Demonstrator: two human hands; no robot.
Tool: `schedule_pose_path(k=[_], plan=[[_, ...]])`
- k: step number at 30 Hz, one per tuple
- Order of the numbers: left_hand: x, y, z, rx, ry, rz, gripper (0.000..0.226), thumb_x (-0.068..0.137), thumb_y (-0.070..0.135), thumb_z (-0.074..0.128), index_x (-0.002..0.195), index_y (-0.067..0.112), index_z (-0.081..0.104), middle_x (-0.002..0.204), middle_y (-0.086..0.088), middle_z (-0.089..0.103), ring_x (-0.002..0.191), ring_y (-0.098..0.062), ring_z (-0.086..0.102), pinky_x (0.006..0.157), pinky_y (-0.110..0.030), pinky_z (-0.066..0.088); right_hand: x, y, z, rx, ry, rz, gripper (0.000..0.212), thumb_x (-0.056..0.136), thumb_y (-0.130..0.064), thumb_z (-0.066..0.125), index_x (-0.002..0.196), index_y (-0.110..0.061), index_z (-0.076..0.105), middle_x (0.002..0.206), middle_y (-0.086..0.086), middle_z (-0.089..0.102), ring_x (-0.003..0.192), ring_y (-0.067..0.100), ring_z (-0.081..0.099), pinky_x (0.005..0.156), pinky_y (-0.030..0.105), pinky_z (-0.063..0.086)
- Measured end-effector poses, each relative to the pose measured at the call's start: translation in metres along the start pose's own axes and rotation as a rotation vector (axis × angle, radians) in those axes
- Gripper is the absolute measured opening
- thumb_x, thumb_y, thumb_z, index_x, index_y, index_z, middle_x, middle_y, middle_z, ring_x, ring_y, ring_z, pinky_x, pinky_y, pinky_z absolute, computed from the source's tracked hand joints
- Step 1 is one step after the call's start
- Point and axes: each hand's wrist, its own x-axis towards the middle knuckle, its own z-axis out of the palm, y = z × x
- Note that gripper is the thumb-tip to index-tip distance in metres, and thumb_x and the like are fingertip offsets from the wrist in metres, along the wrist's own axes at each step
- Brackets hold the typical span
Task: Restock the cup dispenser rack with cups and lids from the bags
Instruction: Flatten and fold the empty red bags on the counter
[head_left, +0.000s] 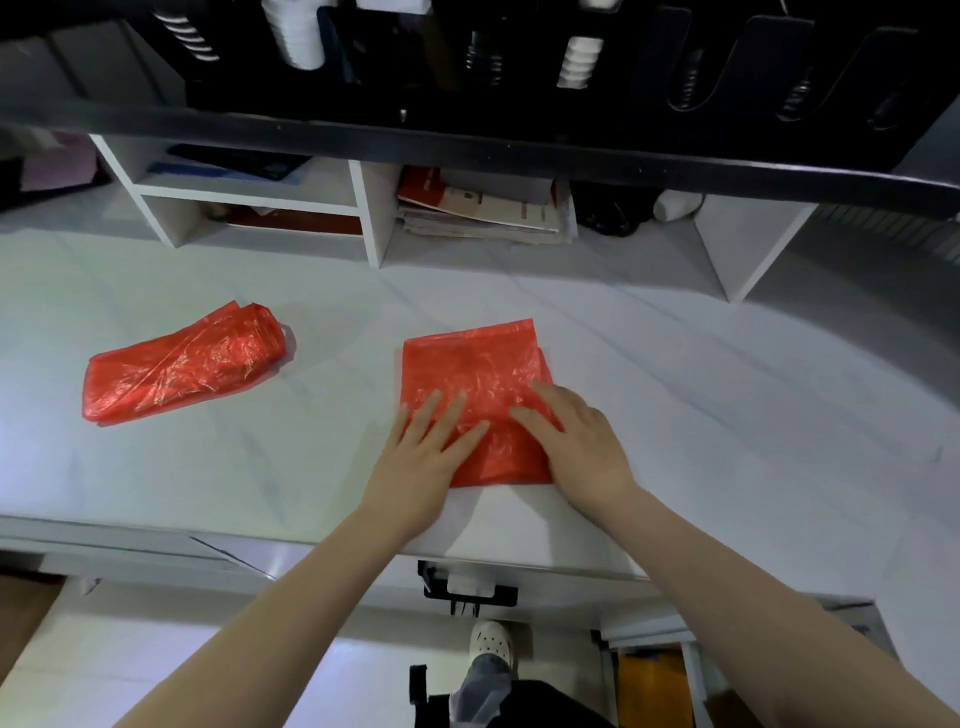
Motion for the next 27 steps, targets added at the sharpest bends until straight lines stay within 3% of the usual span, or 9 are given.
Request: schedule_pose_path(k=[3,6,9,14,18,20,22,25,27], plan=[[0.004,-0.010,0.013,-0.184,-0.320,-0.056,0.062,0.096,0.024,0.035,0.150,0.040,0.008,0.161,0.004,0.001,0.148,-0.020,-0.002,0.119,-0.040,-0.006,0.003,0.009,0.004,0.058,-0.251,-0.091,0.048,0.098,-0.014,0.048,0.144,-0.026,0.042,0.156,0.002,0.029,0.144,0.025,0.025,0.114,0.041,0.025],[0.011,-0.022,0.016,-0.248,-0.335,-0.024,0.063,0.094,0.059,0.032,0.149,0.044,0.004,0.160,0.011,-0.003,0.147,-0.012,-0.007,0.116,-0.032,-0.012,-0.001,0.020,0.006,0.264,-0.277,-0.009,0.049,0.099,-0.034,0.046,0.147,-0.031,0.035,0.156,-0.007,0.028,0.145,0.013,0.021,0.118,0.034,0.017],[0.017,-0.027,0.012,-0.254,-0.345,-0.007,0.082,0.081,0.074,0.043,0.149,0.044,0.007,0.159,0.014,-0.002,0.147,-0.009,-0.005,0.116,-0.030,-0.010,-0.003,0.026,0.003,0.332,-0.364,0.056,0.083,0.077,-0.067,0.058,0.147,-0.037,0.027,0.154,-0.015,0.027,0.142,0.003,0.018,0.116,0.027,0.018],[0.022,-0.032,0.002,-0.417,-0.262,-0.062,0.069,0.084,0.042,0.062,0.146,0.038,0.031,0.155,0.014,0.026,0.142,-0.009,0.022,0.113,-0.021,0.015,0.004,0.030,-0.001,0.608,-0.207,0.215,0.046,0.073,-0.011,0.067,0.116,-0.028,0.061,0.130,-0.012,0.056,0.118,0.005,0.051,0.096,0.009,0.035],[0.025,-0.051,-0.008,-0.759,-0.165,-0.317,0.045,0.078,0.010,0.065,0.113,0.037,0.056,0.110,0.012,0.064,0.095,-0.006,0.060,0.078,-0.006,0.037,0.024,0.039,-0.005,0.813,-0.071,0.507,0.019,0.084,-0.022,0.070,0.103,-0.023,0.070,0.099,-0.007,0.070,0.093,0.010,0.065,0.088,0.029,0.051],[0.031,-0.056,-0.006,-0.801,0.011,-0.440,0.028,0.082,0.011,0.068,0.094,0.034,0.059,0.086,0.015,0.065,0.078,-0.005,0.060,0.065,-0.007,0.037,0.034,0.042,-0.002,0.778,-0.047,0.558,0.025,0.086,-0.029,0.068,0.109,-0.022,0.063,0.097,-0.010,0.068,0.090,0.011,0.063,0.079,0.022,0.049],[0.039,-0.055,0.000,-0.759,0.114,-0.535,0.018,0.083,0.019,0.070,0.096,0.028,0.060,0.080,0.016,0.062,0.075,-0.009,0.059,0.062,-0.012,0.037,0.041,0.040,0.002,0.744,-0.006,0.604,0.034,0.085,-0.029,0.069,0.114,-0.025,0.053,0.089,-0.010,0.064,0.083,0.010,0.061,0.068,0.014,0.044],[0.052,-0.048,0.007,-0.726,0.167,-0.613,0.040,0.080,0.017,0.071,0.117,0.023,0.057,0.096,0.006,0.064,0.086,-0.018,0.061,0.067,-0.022,0.039,0.049,0.039,0.010,0.662,0.015,0.646,0.052,0.081,-0.030,0.071,0.124,-0.028,0.042,0.078,-0.007,0.059,0.077,0.016,0.060,0.067,0.027,0.045],[0.057,-0.044,0.008,-0.676,0.161,-0.596,0.058,0.080,0.013,0.068,0.133,0.024,0.047,0.117,0.001,0.059,0.096,-0.021,0.059,0.075,-0.026,0.040,0.054,0.040,0.011,0.582,0.012,0.625,0.061,0.080,-0.033,0.071,0.130,-0.029,0.037,0.089,-0.005,0.060,0.084,0.018,0.061,0.073,0.031,0.047]])
